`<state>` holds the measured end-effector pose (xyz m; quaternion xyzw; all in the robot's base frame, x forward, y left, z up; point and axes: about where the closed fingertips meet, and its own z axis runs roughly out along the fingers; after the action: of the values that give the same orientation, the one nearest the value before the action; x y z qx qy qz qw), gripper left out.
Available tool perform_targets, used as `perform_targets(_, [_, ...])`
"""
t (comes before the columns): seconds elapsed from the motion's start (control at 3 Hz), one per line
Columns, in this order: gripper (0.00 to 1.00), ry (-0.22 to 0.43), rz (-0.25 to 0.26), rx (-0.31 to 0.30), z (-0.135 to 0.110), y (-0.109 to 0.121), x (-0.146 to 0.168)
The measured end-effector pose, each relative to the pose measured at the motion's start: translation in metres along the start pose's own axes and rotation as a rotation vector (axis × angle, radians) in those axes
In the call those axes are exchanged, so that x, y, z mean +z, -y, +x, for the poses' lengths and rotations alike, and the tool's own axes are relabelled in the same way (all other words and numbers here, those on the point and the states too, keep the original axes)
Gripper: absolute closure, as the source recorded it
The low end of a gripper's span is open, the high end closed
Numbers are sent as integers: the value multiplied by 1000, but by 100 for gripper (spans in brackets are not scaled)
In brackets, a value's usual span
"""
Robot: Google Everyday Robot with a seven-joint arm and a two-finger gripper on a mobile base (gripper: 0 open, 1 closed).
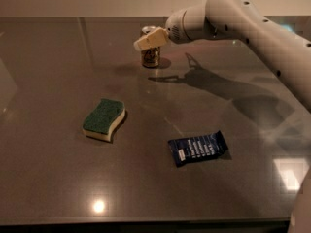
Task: Move orange can near sponge
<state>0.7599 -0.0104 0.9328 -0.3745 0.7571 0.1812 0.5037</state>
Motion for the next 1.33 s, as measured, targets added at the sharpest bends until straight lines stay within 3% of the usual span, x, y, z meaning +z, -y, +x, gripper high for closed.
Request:
perform_targets(1.0, [0,22,5,40,13,10,18])
perform_targets(1.33, [16,25,-1,47,13,13,20])
